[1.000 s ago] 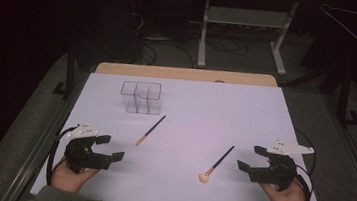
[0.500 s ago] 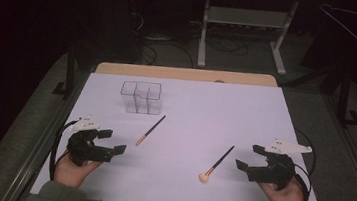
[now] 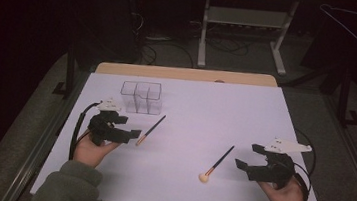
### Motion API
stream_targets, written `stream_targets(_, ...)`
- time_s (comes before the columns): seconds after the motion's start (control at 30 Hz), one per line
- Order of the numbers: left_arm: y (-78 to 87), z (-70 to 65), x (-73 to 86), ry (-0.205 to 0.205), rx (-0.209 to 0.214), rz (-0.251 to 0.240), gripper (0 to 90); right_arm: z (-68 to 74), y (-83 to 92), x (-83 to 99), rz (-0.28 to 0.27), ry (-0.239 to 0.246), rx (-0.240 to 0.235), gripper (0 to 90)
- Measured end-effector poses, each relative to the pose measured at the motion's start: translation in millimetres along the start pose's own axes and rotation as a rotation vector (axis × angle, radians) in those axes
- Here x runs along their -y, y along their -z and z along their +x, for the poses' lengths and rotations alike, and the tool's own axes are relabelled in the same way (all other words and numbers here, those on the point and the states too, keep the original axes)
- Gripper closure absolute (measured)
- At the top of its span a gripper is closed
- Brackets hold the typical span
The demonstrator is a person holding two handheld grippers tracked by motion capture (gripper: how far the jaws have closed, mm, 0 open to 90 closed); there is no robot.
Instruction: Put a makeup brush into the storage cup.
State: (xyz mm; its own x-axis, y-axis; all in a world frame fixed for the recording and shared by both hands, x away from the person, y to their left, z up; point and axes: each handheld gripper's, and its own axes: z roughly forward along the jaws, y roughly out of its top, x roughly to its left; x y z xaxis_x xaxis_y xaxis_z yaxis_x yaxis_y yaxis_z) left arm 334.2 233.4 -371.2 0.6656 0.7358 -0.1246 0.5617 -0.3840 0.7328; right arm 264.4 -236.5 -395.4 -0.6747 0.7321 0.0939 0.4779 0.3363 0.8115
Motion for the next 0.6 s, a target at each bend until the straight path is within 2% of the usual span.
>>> stream_targets(0.1, -10.1, 1.8, -3.9, 0.002, -0.014, 0.02, 25.3, 0.5, 0.1, -0.6, 0.0, -0.001, -0.002, 18.3)
stream_targets(0.3, -29.6, 4.6, -10.7, 0.003, -0.012, 0.069, 28.8, 0.3, -0.6, -1.9, -0.002, 0.007, -0.004, 18.4)
stream_targets(0.37, -36.2, 5.0, -12.3, 0.0, -0.009, 0.077, 30.0, 0.2, -0.5, -2.0, -0.003, 0.006, -0.005, 18.4)
stream_targets(0.43, -42.7, 5.3, -12.9, 0.013, -0.003, 0.088, 31.4, 0.1, -0.1, -2.2, -0.003, 0.004, -0.005, 18.5)
stream_targets(0.47, -45.8, 6.6, -13.0, 0.014, 0.01, 0.096, 35.2, -0.2, -0.1, -2.1, -0.004, 0.004, -0.005, 18.5)
stream_targets(0.6, -57.8, 8.4, -13.5, 0.022, 0.011, 0.128, 36.3, -0.7, 0.0, -2.0, -0.005, 0.004, -0.006, 18.6)
